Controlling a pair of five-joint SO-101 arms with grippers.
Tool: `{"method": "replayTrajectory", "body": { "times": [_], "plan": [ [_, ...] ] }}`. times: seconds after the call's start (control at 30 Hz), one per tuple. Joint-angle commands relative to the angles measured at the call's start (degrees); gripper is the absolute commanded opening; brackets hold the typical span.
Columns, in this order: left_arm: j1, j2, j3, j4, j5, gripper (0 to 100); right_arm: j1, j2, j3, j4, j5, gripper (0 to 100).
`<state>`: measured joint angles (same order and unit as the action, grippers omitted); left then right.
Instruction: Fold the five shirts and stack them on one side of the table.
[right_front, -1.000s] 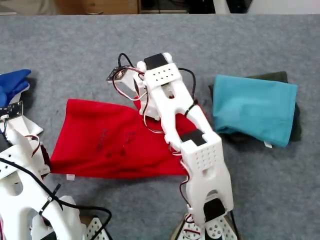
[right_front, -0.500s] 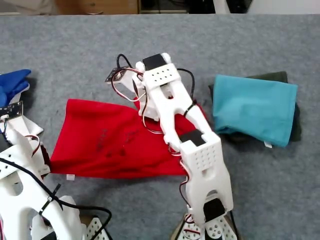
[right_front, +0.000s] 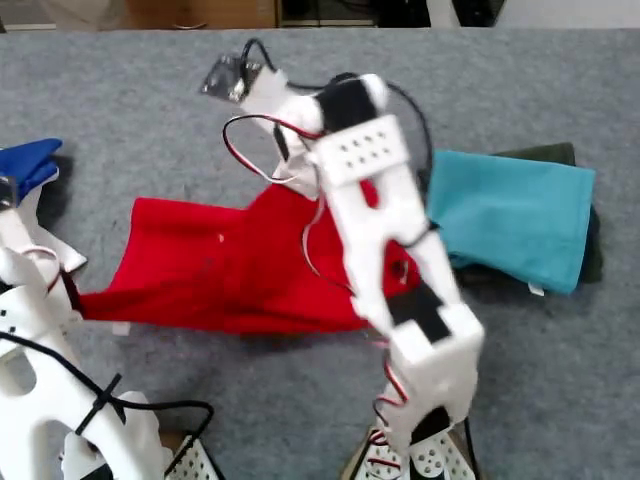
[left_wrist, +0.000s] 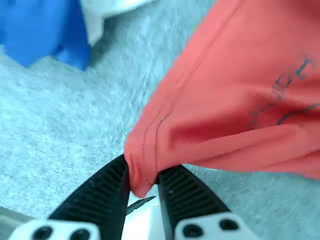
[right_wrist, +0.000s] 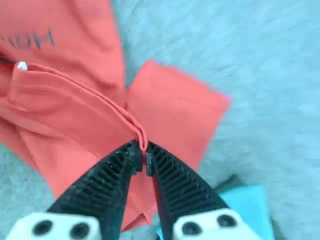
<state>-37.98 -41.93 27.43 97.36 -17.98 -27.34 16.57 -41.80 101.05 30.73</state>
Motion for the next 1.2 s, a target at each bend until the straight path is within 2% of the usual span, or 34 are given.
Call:
{"method": "replayTrajectory", "body": {
  "times": [0.0, 0.17, 0.33, 0.53, 0.83, 0.93, 1.07, 1.17],
  "plan": [
    [1.6, -0.3, -10.5, 2.2, 5.6, 2, -0.7, -13.5, -5.0, 1.0, -2.4, 0.1],
    [5.4, -0.9, -21.5, 3.3, 13.2, 2, 0.5, -25.5, -12.1, -3.2, -2.7, 0.1],
    [5.9, -0.7, -33.1, 3.4, 20.2, 2, 6.4, -33.5, -17.8, -10.1, -3.0, 0.1],
    [5.7, -1.0, -45.2, 3.4, 31.0, 2, 14.1, -40.7, -23.5, -13.3, -8.3, 0.1],
    [5.6, -1.4, -63.0, 3.6, 31.9, 2, 14.8, -50.7, -29.5, -18.0, -7.9, 0.1],
    [5.5, -5.6, -66.8, 3.6, 31.6, 2, 14.9, -53.2, -29.5, -19.9, -7.9, 0.1],
    [5.5, -12.8, -65.9, 3.6, 30.1, 2, 15.0, -54.2, -29.1, -19.4, -7.8, 0.1],
    [5.8, -16.1, -61.1, 3.5, 29.5, 2, 15.0, -54.2, -23.4, -18.7, -7.8, 0.1]
  ]
}}
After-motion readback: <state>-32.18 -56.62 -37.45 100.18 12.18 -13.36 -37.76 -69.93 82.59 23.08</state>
